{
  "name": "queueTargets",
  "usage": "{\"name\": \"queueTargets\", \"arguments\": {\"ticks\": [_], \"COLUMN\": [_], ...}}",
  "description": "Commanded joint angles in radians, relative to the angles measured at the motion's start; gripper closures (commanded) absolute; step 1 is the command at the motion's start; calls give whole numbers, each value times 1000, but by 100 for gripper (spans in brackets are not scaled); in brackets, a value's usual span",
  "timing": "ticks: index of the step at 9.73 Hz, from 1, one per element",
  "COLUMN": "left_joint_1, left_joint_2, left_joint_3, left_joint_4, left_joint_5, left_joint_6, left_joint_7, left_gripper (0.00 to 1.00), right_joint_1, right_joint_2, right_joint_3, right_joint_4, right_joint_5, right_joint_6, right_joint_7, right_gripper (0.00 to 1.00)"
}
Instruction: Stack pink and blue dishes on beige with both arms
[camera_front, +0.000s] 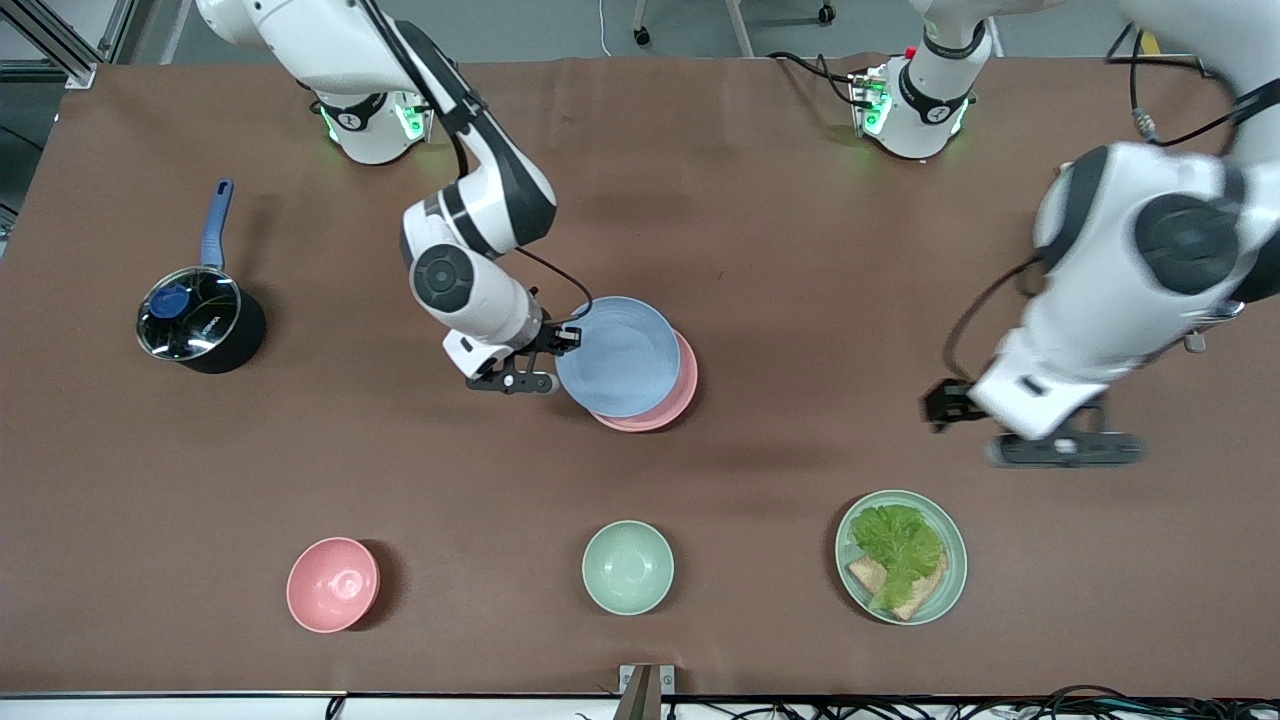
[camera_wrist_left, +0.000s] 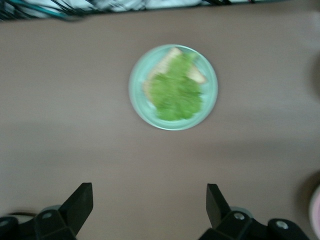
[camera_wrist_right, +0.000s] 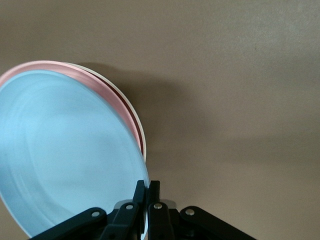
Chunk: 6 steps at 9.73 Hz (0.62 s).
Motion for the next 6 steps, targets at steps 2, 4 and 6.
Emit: {"name": "queueTargets", "arguments": {"ticks": [2,4,6], "left_joint_1": [124,163,178], "left_joint_2": [-110,-190,-247], "left_joint_3": [-11,-10,2], "left_joint_4": [9,4,0], "left_joint_5": [-10,-85,-152], "left_joint_6": [-90,-159,-247], "left_joint_7": [223,263,300], "left_gripper": [0,0,0], "right_joint_1": [9,14,18], "right_joint_2": [-8,-6,-6], "right_joint_3": [-4,-2,-1], "right_joint_4": [-40,-53,-44], "right_joint_5": [-42,-42,-41], "right_joint_6": [47,73,84], "right_joint_7": [28,31,40], "right_gripper": [98,98,98]}}
